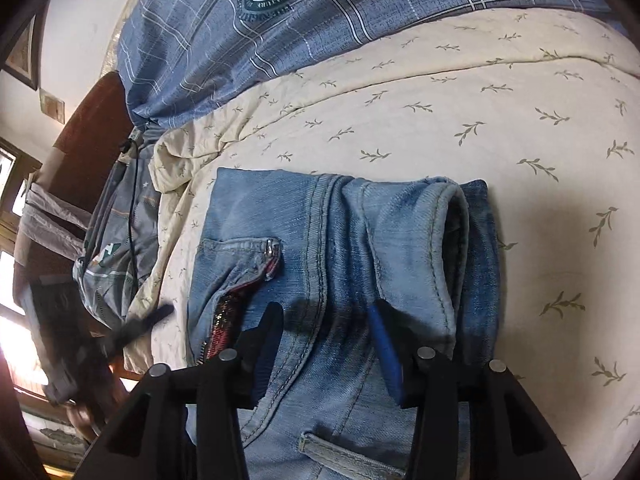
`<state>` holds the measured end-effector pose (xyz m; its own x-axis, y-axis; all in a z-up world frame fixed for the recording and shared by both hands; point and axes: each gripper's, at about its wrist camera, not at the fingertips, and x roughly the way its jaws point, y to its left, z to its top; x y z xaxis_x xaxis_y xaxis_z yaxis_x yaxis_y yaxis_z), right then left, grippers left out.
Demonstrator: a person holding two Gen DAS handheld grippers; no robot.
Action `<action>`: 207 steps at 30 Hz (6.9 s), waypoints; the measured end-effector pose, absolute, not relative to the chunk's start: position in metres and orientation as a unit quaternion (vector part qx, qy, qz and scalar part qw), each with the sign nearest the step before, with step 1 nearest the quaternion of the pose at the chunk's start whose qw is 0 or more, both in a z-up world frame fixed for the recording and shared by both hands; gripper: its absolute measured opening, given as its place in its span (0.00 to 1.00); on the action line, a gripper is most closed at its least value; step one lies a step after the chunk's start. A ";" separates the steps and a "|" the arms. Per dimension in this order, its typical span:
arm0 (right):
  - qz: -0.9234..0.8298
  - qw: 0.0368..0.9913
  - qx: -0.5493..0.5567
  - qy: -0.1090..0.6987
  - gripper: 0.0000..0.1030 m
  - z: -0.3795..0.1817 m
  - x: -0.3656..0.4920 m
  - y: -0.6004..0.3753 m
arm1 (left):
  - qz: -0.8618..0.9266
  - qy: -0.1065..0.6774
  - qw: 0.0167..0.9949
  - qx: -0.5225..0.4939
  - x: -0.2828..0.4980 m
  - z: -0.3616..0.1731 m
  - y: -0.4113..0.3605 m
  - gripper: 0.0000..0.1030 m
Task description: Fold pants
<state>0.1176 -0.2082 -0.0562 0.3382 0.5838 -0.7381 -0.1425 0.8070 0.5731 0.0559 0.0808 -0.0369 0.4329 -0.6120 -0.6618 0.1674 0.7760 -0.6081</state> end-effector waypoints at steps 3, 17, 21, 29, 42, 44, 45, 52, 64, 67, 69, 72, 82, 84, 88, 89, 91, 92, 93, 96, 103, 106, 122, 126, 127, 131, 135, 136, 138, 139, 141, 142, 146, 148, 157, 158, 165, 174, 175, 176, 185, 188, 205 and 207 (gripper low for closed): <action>0.238 0.782 0.231 0.528 0.48 -0.059 0.119 -0.214 | -0.246 0.496 0.801 -0.229 0.050 -0.053 0.071 0.66; 0.245 0.782 0.215 0.531 0.47 -0.057 0.118 -0.211 | -0.171 0.501 0.839 -0.129 0.040 -0.055 0.034 0.38; 0.236 0.796 0.176 0.528 0.52 -0.043 0.109 -0.202 | -0.196 0.481 0.825 -0.224 0.040 -0.043 0.067 0.38; 0.250 0.799 0.158 0.524 0.58 -0.034 0.085 -0.199 | -0.327 0.420 0.803 -0.268 0.046 -0.011 0.061 0.38; 0.268 0.780 0.286 0.487 0.58 -0.036 0.092 -0.251 | -0.317 0.438 0.810 -0.225 0.031 -0.023 0.039 0.65; 0.297 0.772 0.308 0.471 0.58 -0.028 0.099 -0.250 | -0.299 0.462 0.817 -0.175 0.030 -0.031 0.024 0.63; 0.304 0.769 0.312 0.467 0.58 -0.028 0.105 -0.249 | -0.289 0.465 0.824 -0.143 0.030 -0.038 0.015 0.63; 0.229 0.756 0.351 0.503 0.50 -0.071 0.132 -0.268 | -0.269 0.456 0.847 -0.050 0.021 -0.040 -0.010 0.64; 0.200 0.754 0.266 0.566 0.67 -0.073 0.063 -0.273 | -0.272 0.450 0.849 -0.061 0.020 -0.042 -0.008 0.64; 0.203 0.773 0.238 0.551 0.50 -0.059 0.057 -0.259 | -0.270 0.447 0.852 -0.050 0.019 -0.043 -0.010 0.65; 0.183 0.796 0.187 0.545 0.31 -0.049 0.050 -0.250 | -0.272 0.446 0.851 -0.053 0.021 -0.044 -0.009 0.65; 0.150 0.792 0.150 0.573 0.30 -0.074 0.057 -0.248 | -0.274 0.444 0.852 -0.047 0.019 -0.042 -0.012 0.65; 0.150 0.836 0.153 0.506 0.61 0.002 0.057 -0.249 | -0.258 0.440 0.858 -0.064 0.015 -0.034 -0.002 0.66; 0.212 0.820 0.204 0.491 0.61 0.010 0.070 -0.244 | -0.255 0.439 0.859 -0.063 0.015 -0.034 -0.001 0.66; 0.261 0.781 0.265 0.502 0.61 -0.013 0.110 -0.229 | -0.256 0.440 0.859 -0.057 0.016 -0.036 0.000 0.66; 0.242 0.777 0.254 0.523 0.61 -0.031 0.123 -0.231 | -0.256 0.440 0.859 -0.057 0.016 -0.036 0.000 0.66; 0.192 0.767 0.257 0.556 0.39 -0.065 0.137 -0.238 | -0.260 0.437 0.860 -0.054 0.015 -0.035 0.000 0.66; 0.193 0.766 0.276 0.548 0.39 -0.067 0.138 -0.242 | -0.258 0.436 0.861 -0.051 0.015 -0.034 0.000 0.66; 0.192 0.763 0.290 0.545 0.39 -0.064 0.135 -0.245 | -0.259 0.436 0.860 -0.050 0.014 -0.035 -0.001 0.66; 0.201 0.770 0.273 0.541 0.50 -0.048 0.124 -0.240 | -0.256 0.437 0.861 -0.049 0.014 -0.036 -0.001 0.67; 0.125 0.819 0.212 0.519 0.75 -0.032 0.106 -0.257 | -0.253 0.436 0.862 -0.043 0.013 -0.037 -0.005 0.70; 0.135 0.799 0.230 0.538 0.75 -0.051 0.112 -0.264 | -0.254 0.437 0.862 -0.042 0.014 -0.038 -0.004 0.70; 0.087 0.851 0.132 0.501 0.69 -0.023 0.088 -0.258 | -0.238 0.430 0.870 -0.033 0.009 -0.032 -0.003 0.72; 0.160 0.852 0.179 0.465 0.69 0.005 0.066 -0.250 | -0.229 0.419 0.878 -0.040 0.004 -0.021 0.010 0.72; 0.183 0.844 0.191 0.467 0.69 0.004 0.063 -0.248 | -0.222 0.416 0.881 -0.040 0.004 -0.019 0.014 0.73; 0.256 0.777 0.213 0.534 0.65 -0.045 0.066 -0.232 | -0.194 0.416 0.888 -0.041 0.004 -0.018 0.027 0.74; 0.215 0.772 0.236 0.549 0.45 -0.067 0.070 -0.246 | -0.159 0.435 0.885 -0.047 0.008 -0.028 0.041 0.74; 0.211 0.780 0.222 0.545 0.49 -0.059 0.067 -0.244 | -0.155 0.438 0.884 -0.048 0.009 -0.029 0.043 0.74; 0.212 0.801 0.188 0.527 0.55 -0.040 0.058 -0.236 | -0.149 0.442 0.883 -0.049 0.009 -0.033 0.045 0.74; 0.223 0.806 0.184 0.516 0.58 -0.034 0.057 -0.232 | -0.147 0.444 0.883 -0.049 0.009 -0.035 0.046 0.74; 0.247 0.809 0.182 0.502 0.67 -0.033 0.051 -0.226 | -0.142 0.448 0.882 -0.046 0.010 -0.038 0.045 0.74; 0.241 0.808 0.161 0.512 0.69 -0.042 0.048 -0.221 | -0.140 0.451 0.880 -0.047 0.011 -0.039 0.046 0.74; 0.220 0.814 0.117 0.525 0.68 -0.057 0.046 -0.215 | -0.139 0.453 0.879 -0.051 0.012 -0.041 0.050 0.75; 0.229 0.825 0.130 0.500 0.68 -0.044 0.041 -0.219 | -0.134 0.454 0.879 -0.060 0.014 -0.043 0.056 0.75; 0.170 0.850 0.237 0.438 0.70 -0.049 0.034 -0.297 | -0.137 0.472 0.855 -0.168 0.034 -0.059 0.076 0.75; 0.169 0.845 0.254 0.440 0.70 -0.054 0.036 -0.304 | -0.139 0.474 0.850 -0.182 0.037 -0.061 0.076 0.75; 0.180 0.821 0.312 0.442 0.75 -0.069 0.063 -0.312 | -0.149 0.479 0.843 -0.194 0.058 -0.064 0.060 0.75; 0.220 0.807 0.293 0.462 0.76 -0.090 0.081 -0.270 | -0.167 0.486 0.839 -0.180 0.067 -0.073 0.043 0.75; 0.216 0.810 0.283 0.466 0.76 -0.091 0.082 -0.267 | -0.166 0.485 0.840 -0.178 0.067 -0.073 0.042 0.75; 0.216 0.814 0.270 0.467 0.76 -0.091 0.082 -0.263 | -0.165 0.484 0.842 -0.173 0.067 -0.072 0.040 0.75; 0.216 0.831 0.236 0.455 0.76 -0.085 0.077 -0.252 | -0.160 0.471 0.852 -0.161 0.065 -0.073 0.037 0.75; 0.209 0.834 0.227 0.458 0.76 -0.087 0.080 -0.247 | -0.161 0.469 0.853 -0.162 0.065 -0.074 0.037 0.75; 0.184 0.855 0.175 0.451 0.37 -0.082 0.075 -0.240 | -0.171 0.456 0.865 -0.117 0.061 -0.065 0.021 0.47; 0.185 0.860 0.166 0.446 0.33 -0.079 0.073 -0.236 | -0.177 0.454 0.866 -0.111 0.060 -0.063 0.019 0.39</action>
